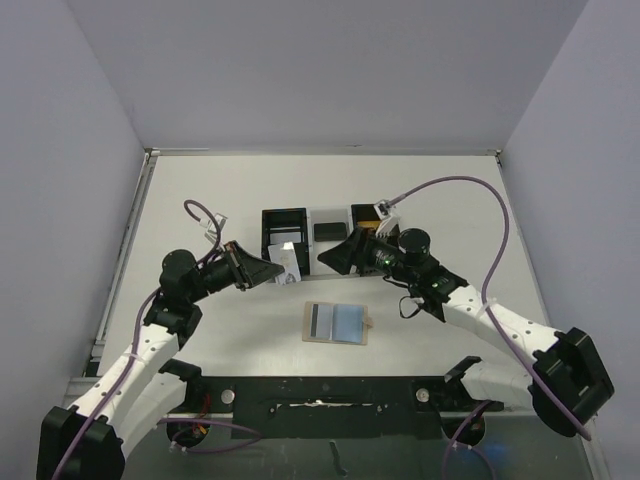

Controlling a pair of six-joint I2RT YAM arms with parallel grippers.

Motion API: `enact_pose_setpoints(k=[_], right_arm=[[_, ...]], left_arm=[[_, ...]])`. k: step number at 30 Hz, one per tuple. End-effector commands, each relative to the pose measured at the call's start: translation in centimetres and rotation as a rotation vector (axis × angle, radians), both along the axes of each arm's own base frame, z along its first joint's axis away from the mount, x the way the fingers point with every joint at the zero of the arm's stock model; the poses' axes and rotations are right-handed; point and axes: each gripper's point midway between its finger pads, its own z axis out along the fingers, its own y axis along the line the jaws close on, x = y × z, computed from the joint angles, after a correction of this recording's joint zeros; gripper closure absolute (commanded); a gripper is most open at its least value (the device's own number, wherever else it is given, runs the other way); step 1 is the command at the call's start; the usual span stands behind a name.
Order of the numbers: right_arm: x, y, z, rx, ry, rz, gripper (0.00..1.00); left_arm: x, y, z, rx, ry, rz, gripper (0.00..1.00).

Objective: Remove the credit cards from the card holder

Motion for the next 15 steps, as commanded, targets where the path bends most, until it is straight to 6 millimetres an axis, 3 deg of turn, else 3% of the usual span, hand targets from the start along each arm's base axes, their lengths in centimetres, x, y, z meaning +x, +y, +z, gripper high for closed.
enact_pose_setpoints(k=[1,6,15], right_arm=[[-2.1,3.6,7.1,0.228,-0.108,0.262,0.18],[-3.1,5.3,7.7,0.32,-0.08,0.381,0.31],[-4.8,7.7,7.7,0.325,-0.071,0.541,0.48]], left_arm=[[-2.2,-0.5,3.4,-0.103,-0.137,-0.111,1.0],[-3.0,-0.7,4.0,-0.135,-0.16,-0.151,1.0],[-3.4,-0.8,4.5,-0.173,-0.165,-0.17,1.0]])
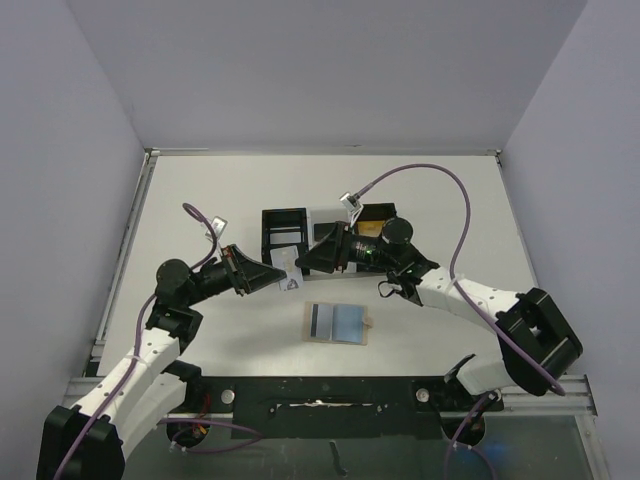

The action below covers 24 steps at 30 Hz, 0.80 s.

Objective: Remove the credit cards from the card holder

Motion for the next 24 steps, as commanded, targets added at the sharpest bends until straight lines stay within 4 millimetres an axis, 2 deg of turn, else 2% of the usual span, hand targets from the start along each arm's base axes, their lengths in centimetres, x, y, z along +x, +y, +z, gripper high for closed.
enact_pose_setpoints(k=[1,11,15,24], right_arm=[[-1.8,1.3,3.9,0.1,-0.106,0.119,0.51],[-3.3,2.0,4.1,0.142,-0.105,0.209,0.75],[-3.3,2.1,4.1,0.146,-0.099,0.209,0.82],[-3.8,2.9,4.1,0.147,-0.09,0.245,0.85]], left_arm=[[-0.6,0.0,2.1,-0.048,-0.089,-0.026,1.0],[-0.7,0.3,1.8,-0.063,-0.077,0.005,1.0],[-0.7,0.3,1.7,-0.061,-0.078,0.002,1.0],[-0.2,0.2,2.4,-0.086,-0.096,0.009,1.0]])
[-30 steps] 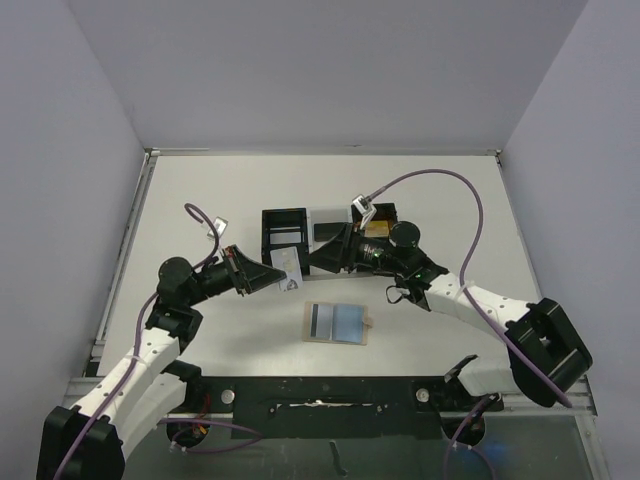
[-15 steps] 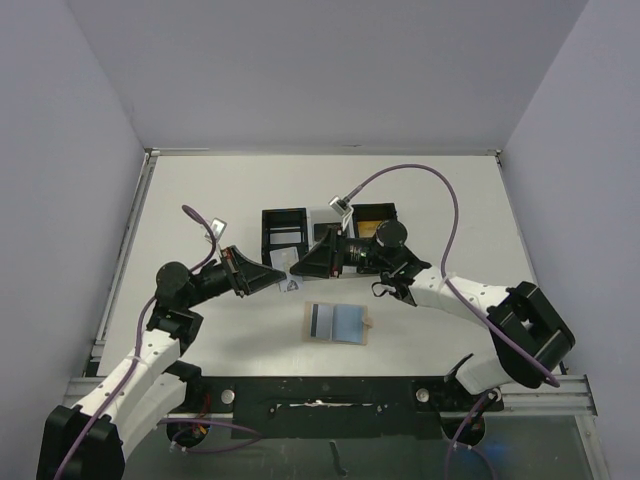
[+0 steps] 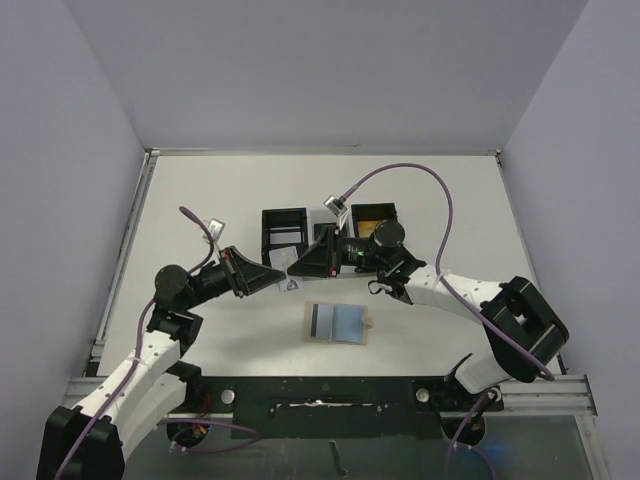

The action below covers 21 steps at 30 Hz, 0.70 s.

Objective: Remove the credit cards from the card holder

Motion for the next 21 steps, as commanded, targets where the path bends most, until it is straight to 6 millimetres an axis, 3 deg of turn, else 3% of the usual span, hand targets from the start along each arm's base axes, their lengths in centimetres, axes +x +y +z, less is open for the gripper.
enact_pose_setpoints(k=[1,8,16,21], right_arm=[[-0.7,0.9,2.7,0.071,-0.076,0.051,0.86],[-0.5,0.9,2.5,0.074,-0.07,0.034,0.94],[0.0,0.3,2.6,0.083,-0.064,0.007,0.91],[0.2,0.2,2.6,0.08,-0.062,0.001,1.0]], left_arm=[[0.3,0.0,1.9,-0.042,-0.085,0.009,1.0],[0.0,0.1,1.4,-0.048,-0.068,0.007,1.0],[-0.3,0.2,0.7,-0.033,-0.054,0.002,1.0],[-0.4,0.1,0.6,-0.028,-0.053,-0.004,1.0]])
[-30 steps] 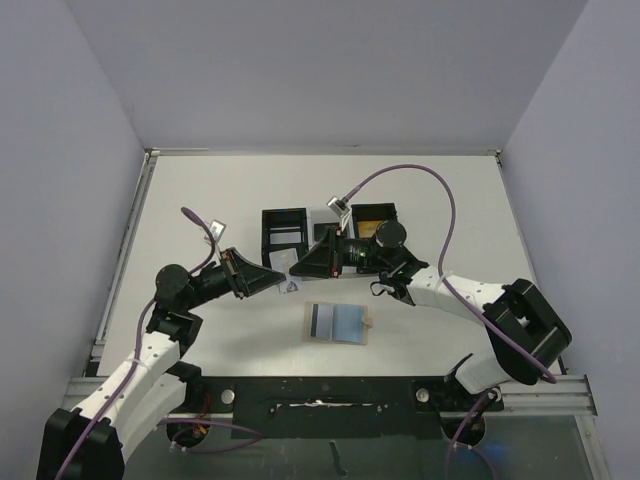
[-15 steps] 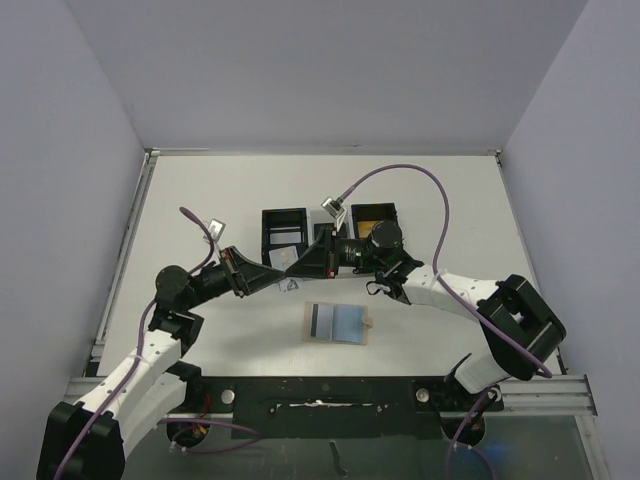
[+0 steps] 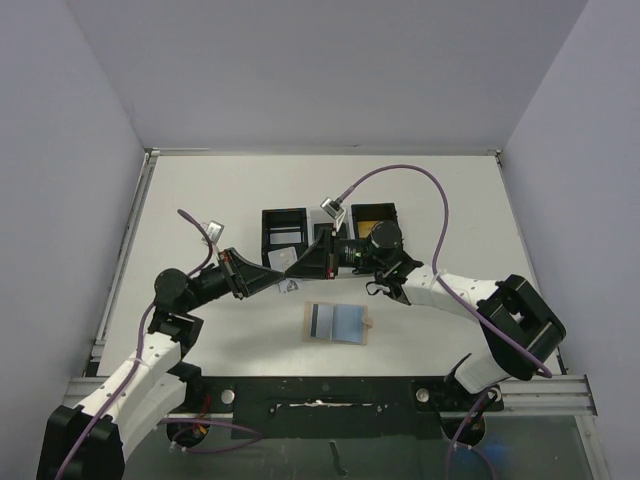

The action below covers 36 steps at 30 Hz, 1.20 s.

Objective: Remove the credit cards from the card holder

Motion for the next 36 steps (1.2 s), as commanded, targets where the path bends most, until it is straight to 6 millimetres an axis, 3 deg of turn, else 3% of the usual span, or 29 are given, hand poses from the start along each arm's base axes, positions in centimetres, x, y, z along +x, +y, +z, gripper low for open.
enact_pose_setpoints(k=[1,3,5,7,8,12,18,21,26,28,36], right_arm=[[0.3,-0.4,2.8,0.079,-0.083,-0.019,1.0],[0.5,-0.4,2.6,0.068,-0.079,-0.03,1.0],[0.7,-0.5,2.4,0.049,-0.087,-0.048,1.0],[1.4,-0.7,2.2,0.017,-0.098,-0.085,1.0],[1.7,-0.8,2.0,-0.008,-0.102,-0.107,1.0],[4.4,-1.7,0.7,-0.149,-0.176,-0.255,1.0],[8.2,-3.8,-1.3,-0.421,-0.375,-0.462,1.0],[9.8,-4.1,-0.9,-0.527,-0.563,-0.531,1.0],[11.8,-3.0,-1.2,-0.726,-0.95,-0.558,1.0],[12.8,-2.5,-1.5,-0.761,-1.006,-0.547,1.0],[15.2,0.2,-3.9,-0.889,-1.208,-0.367,1.0]], left_arm=[[-0.3,0.1,0.5,-0.002,-0.043,-0.004,1.0],[-0.1,0.1,0.4,0.007,-0.035,0.007,0.96],[0.4,0.2,-0.2,0.041,-0.015,0.033,0.64],[1.4,0.6,-0.7,0.095,0.001,0.095,0.41],[1.9,1.0,-1.1,0.13,0.014,0.133,0.34],[3.5,3.6,-3.1,0.317,0.077,0.33,0.32],[5.4,11.1,-5.5,0.651,0.234,0.716,0.3],[5.8,13.9,-6.0,0.801,0.274,0.819,0.3],[7.2,15.6,-6.2,0.891,0.291,0.874,0.25],[8.0,16.2,-6.0,0.891,0.284,0.895,0.22],[9.8,20.1,-8.5,0.909,0.338,0.902,0.21]])
